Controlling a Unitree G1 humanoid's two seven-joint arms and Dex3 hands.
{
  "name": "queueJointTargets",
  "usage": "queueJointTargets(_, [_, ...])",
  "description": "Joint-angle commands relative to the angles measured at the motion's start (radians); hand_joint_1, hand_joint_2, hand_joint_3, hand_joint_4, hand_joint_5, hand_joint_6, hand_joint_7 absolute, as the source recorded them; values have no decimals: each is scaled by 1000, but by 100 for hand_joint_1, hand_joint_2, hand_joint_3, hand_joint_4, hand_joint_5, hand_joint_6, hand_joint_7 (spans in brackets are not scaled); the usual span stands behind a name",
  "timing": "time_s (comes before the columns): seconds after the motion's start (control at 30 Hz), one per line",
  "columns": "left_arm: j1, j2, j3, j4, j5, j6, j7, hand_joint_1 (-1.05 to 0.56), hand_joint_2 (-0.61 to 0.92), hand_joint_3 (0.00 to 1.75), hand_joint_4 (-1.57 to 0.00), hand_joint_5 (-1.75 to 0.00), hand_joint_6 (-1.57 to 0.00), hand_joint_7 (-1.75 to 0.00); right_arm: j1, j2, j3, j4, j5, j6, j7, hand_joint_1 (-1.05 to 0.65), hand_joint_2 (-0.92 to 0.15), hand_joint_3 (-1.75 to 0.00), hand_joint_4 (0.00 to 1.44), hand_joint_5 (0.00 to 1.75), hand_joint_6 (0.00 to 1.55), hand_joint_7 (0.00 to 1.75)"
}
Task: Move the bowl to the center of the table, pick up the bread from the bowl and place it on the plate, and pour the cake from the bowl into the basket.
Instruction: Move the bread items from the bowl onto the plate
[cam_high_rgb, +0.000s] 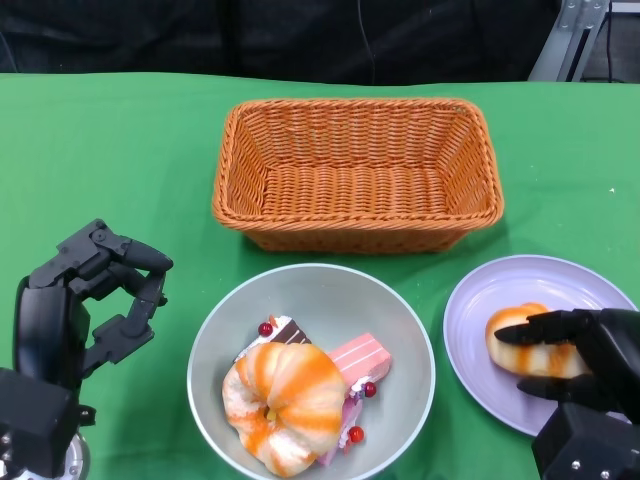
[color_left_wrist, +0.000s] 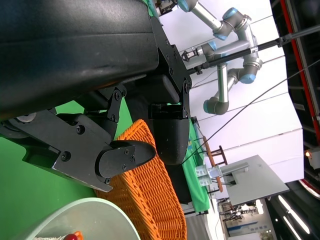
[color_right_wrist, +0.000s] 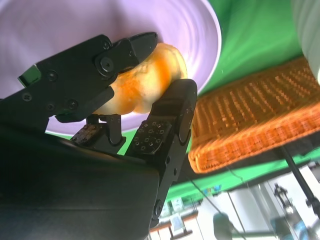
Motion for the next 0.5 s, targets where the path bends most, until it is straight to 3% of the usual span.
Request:
queueJointTargets(0.03, [6,3,8,7,-1,-20,14,-11,73,72,-75,-154,-79,-123,37,-51,4,-65,32,33,111,-14,-87,-1,95,79,113,0])
queueJointTargets(0.1, [9,3,8,3,2,-22,15,-11,73,72,-75,-154,-79,-123,53,-68,2,-112,45,48,165,-20,-87,0,105,37,105,0])
queueJointTargets(0.17, [10,2,7,-4,-4,-15,9,-12,73,72,-75,-155,-78,-124,69,-84,1,-166,53,68,215,-25,-87,0,108,18,99,0])
queueJointTargets(0.2, [12,4,5,-8,-8,-10,3,-12,73,73,-75,-156,-78,-124,80,-95,2,-206,57,87,252,-31,-88,0,102,10,91,0])
queueJointTargets(0.27, [14,9,3,-11,-8,-10,-4,-12,73,74,-74,-158,-77,-126,103,-112,1,-283,68,121,324,-38,-89,-1,93,3,81,0])
queueJointTargets(0.37, [13,14,3,-6,-4,-16,-4,-11,72,75,-74,-158,-76,-126,138,-126,-3,-409,87,176,424,-53,-92,-2,67,0,64,0])
queueJointTargets(0.5, [14,16,2,-6,-5,-17,-5,-10,72,75,-75,-157,-77,-125,158,-126,-2,-492,83,222,483,-65,-92,-6,49,0,56,0])
